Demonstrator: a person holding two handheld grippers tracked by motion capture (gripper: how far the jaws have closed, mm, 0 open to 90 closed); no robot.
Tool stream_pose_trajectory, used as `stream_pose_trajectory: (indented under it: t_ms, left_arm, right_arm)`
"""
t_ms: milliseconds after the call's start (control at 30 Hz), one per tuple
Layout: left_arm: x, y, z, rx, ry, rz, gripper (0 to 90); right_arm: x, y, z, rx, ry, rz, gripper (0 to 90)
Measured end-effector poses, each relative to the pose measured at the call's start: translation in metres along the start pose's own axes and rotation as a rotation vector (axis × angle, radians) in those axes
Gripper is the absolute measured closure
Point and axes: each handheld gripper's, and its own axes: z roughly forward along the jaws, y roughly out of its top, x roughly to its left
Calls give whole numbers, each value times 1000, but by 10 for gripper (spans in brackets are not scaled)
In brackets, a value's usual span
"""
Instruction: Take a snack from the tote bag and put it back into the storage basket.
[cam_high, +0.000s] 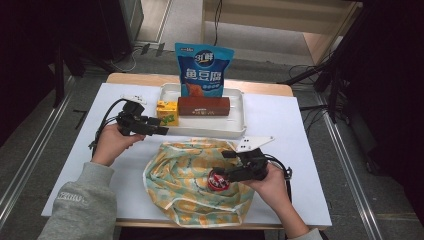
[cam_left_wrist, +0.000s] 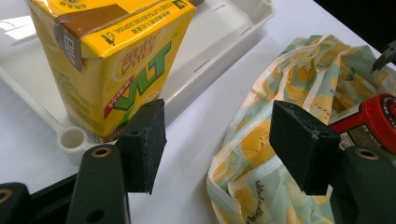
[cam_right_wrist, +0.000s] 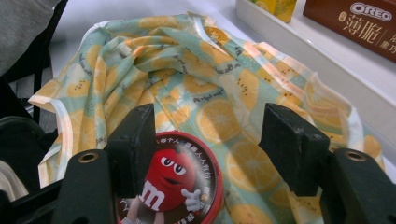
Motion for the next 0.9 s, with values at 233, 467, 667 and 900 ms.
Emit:
stream_pose_trajectory:
  t_ms: [233,467,667,900]
  left_arm:
    - [0,0,0,-4,-1,-2,368]
    - [0,0,-1,-5,4,-1,366]
    - [0,0,-1,-4,5,1,366]
    - [1,0,-1,-3,5,2,365]
  right_arm:
    - [5,-4,1,5,-1,-9,351]
    - [11,-8,4,7,5,-7,344]
    - [15,-10,7,18,5,-15,312]
    - [16,-14,10,14,16,0,281]
